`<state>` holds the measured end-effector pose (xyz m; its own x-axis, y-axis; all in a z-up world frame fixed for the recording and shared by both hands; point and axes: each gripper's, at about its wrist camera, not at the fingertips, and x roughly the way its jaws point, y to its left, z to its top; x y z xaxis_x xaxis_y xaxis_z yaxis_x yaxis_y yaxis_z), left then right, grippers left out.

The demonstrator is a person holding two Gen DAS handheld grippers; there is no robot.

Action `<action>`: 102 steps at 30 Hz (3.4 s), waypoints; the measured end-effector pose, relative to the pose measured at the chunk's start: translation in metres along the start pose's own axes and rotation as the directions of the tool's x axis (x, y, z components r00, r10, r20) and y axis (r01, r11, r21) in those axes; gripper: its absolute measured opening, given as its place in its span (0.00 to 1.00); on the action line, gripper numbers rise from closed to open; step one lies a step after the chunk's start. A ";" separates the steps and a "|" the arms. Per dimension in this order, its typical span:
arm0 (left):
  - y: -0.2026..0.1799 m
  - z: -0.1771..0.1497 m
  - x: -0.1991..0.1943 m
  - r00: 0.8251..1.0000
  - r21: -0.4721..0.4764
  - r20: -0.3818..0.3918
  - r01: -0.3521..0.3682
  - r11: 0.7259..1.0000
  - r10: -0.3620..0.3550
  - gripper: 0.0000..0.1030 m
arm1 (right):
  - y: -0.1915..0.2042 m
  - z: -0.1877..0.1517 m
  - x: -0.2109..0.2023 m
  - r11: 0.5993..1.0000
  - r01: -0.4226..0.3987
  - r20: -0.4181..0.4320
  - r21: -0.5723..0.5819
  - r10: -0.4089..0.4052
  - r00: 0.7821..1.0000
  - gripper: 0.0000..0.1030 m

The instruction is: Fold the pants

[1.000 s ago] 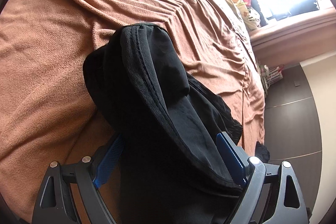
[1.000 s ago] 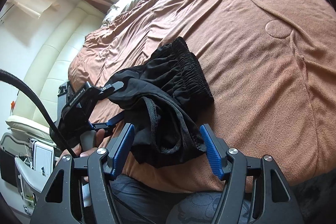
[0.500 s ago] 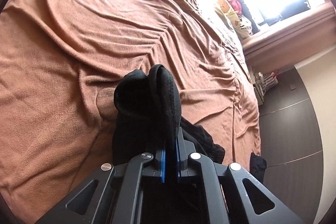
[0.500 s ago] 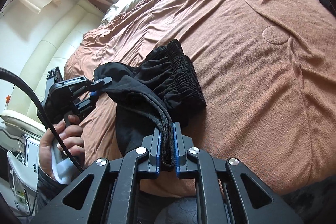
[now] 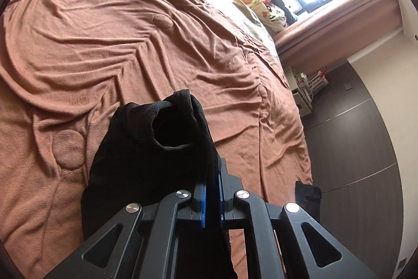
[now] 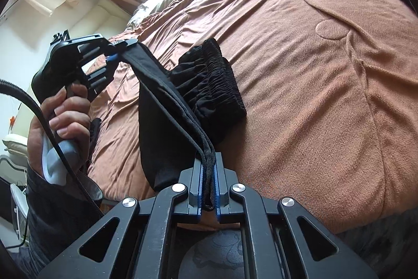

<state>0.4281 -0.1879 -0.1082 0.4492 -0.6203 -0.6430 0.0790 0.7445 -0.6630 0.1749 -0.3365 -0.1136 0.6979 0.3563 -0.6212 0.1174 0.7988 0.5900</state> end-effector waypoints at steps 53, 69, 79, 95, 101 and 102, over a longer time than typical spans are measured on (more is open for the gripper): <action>0.092 -0.052 -0.033 0.983 0.089 -0.126 -0.125 0.988 0.136 0.52 | -0.013 0.031 -0.026 1.000 0.008 -0.007 -0.003 -0.008 1.000 0.47; 0.099 -0.030 0.011 0.978 0.022 -0.186 -0.091 0.996 0.094 0.43 | -0.020 0.108 0.062 1.000 -0.016 -0.103 -0.023 0.014 0.995 0.47; 0.110 -0.024 0.042 0.968 -0.022 -0.234 -0.093 0.995 0.086 0.43 | -0.029 0.139 0.113 0.998 -0.066 -0.168 -0.013 0.063 0.984 0.47; 0.097 0.002 0.040 0.987 0.027 -0.160 -0.021 0.999 0.025 0.25 | -0.041 0.173 0.161 0.987 -0.157 -0.246 -0.035 0.144 0.959 0.36; 0.096 -0.001 0.032 0.985 0.051 -0.166 -0.032 0.998 0.040 0.37 | -0.034 0.169 0.143 0.984 -0.141 -0.217 -0.108 0.115 0.969 0.28; 0.099 -0.003 0.033 0.983 0.043 -0.176 -0.038 0.998 0.045 0.42 | -0.034 0.166 0.144 0.987 -0.131 -0.225 -0.095 0.107 0.969 0.29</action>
<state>0.4482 -0.1353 -0.1962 0.2882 -0.6202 -0.7296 0.1006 0.7773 -0.6211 0.3888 -0.3927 -0.1381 0.5299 0.5395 -0.6544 -0.0429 0.7876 0.6146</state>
